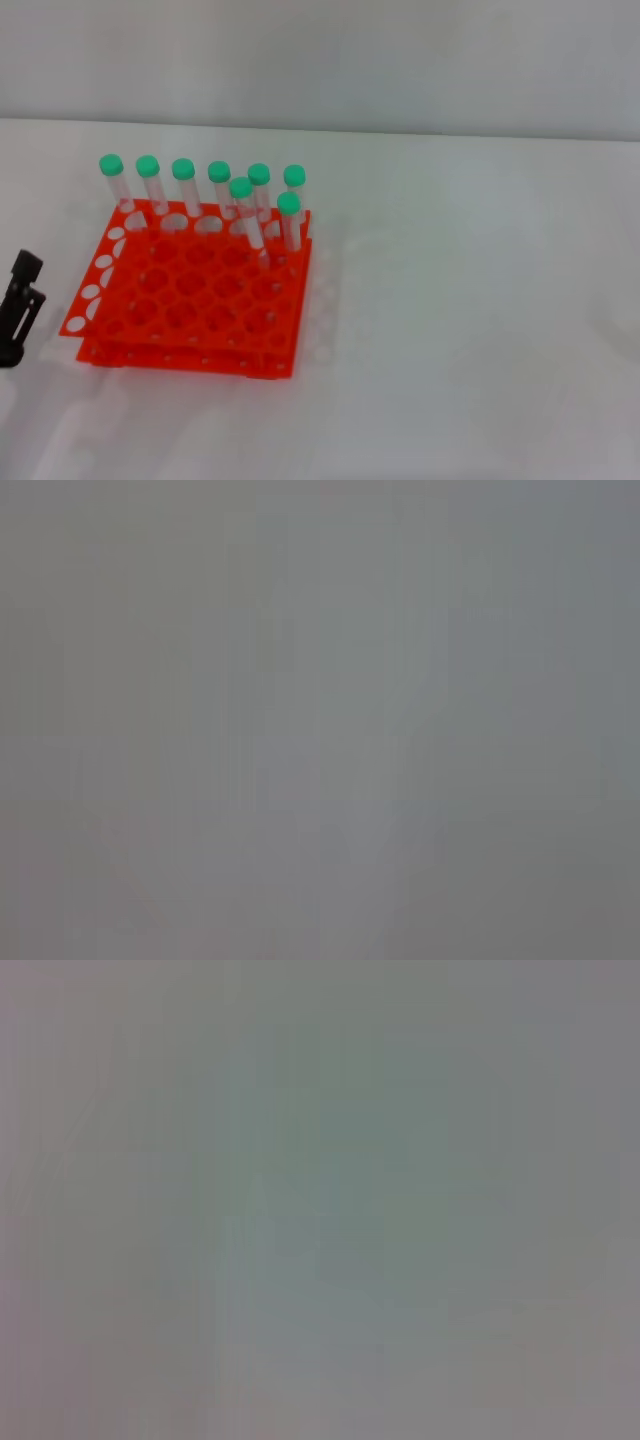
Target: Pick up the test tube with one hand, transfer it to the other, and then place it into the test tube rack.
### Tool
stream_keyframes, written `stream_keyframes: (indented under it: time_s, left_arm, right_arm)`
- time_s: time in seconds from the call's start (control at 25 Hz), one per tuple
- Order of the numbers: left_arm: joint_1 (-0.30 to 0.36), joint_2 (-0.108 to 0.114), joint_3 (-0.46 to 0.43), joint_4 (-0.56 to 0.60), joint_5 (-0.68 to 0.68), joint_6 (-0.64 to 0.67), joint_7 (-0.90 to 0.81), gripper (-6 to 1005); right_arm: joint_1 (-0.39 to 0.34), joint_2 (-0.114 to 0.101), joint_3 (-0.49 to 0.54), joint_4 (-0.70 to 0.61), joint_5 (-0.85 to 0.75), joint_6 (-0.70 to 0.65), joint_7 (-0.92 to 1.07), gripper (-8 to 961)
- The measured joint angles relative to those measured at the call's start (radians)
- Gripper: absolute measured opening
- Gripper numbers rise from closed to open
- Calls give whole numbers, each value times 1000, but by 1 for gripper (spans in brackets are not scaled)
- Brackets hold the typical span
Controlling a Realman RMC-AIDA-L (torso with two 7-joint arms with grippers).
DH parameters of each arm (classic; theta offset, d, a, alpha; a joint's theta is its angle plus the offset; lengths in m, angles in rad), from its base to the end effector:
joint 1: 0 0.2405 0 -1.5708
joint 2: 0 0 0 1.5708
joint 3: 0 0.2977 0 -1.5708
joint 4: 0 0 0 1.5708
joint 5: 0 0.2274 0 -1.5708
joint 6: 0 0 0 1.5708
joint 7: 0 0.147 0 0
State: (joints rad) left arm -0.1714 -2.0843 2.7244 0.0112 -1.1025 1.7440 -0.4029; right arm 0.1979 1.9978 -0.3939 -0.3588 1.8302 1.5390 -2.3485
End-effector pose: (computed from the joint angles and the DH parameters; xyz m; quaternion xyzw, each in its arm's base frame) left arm -0.3989 0.2167 -0.0129 -0.6626 -0.1963 -0.4310 0.5802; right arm 0.4349 0.2667 0.0812 -0.7119 0.2094 0.3769 0.5543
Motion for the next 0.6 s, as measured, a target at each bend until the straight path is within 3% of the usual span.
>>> stream_keyframes:
  time_s: [0.6]
  left_arm:
    - [-114,-2,-3,68,-24,-97,135,715]
  right_arm:
    - [-58,-10,108,-6,2,10,-121,857]
